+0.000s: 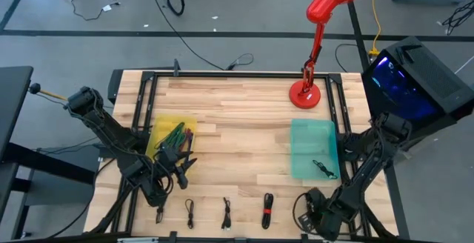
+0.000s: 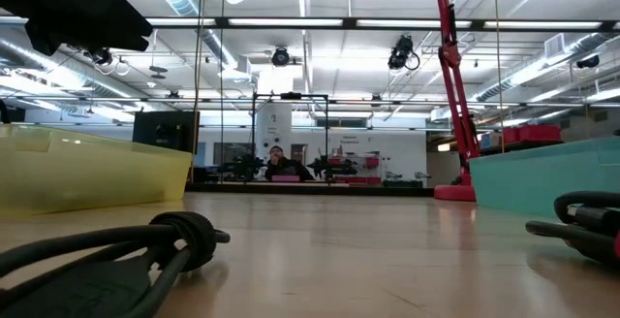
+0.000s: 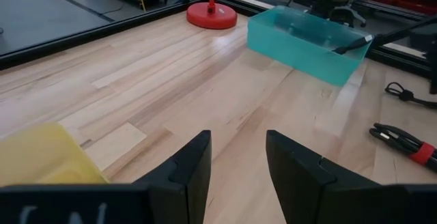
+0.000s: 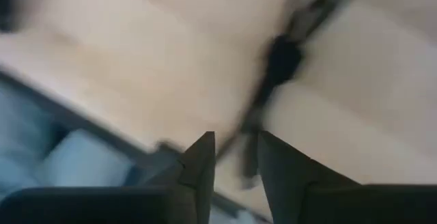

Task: Pick & Place USB Port
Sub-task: Put the black charger cable into the green bin

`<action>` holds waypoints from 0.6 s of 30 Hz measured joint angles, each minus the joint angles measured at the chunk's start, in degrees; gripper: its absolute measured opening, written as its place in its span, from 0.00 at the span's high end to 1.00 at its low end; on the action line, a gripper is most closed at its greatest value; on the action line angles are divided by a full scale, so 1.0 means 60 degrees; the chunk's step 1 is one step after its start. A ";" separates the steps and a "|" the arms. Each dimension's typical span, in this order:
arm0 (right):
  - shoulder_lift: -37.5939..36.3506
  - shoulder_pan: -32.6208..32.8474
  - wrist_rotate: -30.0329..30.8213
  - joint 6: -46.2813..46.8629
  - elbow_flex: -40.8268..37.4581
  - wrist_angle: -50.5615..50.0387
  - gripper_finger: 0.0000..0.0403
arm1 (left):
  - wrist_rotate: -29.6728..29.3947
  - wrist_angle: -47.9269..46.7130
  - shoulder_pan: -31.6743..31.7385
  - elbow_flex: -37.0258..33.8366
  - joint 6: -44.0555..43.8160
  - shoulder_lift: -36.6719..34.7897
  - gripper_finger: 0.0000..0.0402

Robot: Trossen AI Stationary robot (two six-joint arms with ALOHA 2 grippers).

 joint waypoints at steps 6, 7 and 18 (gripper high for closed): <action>-0.0002 -0.0050 0.0510 -0.0004 -0.0001 -0.0272 0.77 | 0.0004 0.0023 0.0000 0.0000 0.0089 0.0000 0.63; 0.0028 -0.0059 0.0569 -0.0006 0.0000 -0.0288 0.77 | 0.0004 0.0023 0.0000 0.0000 0.0087 0.0000 0.63; 0.0408 -0.0058 0.0603 -0.0506 0.0000 -0.0019 0.81 | 0.0101 0.0084 0.0000 0.0000 0.0084 0.0000 0.63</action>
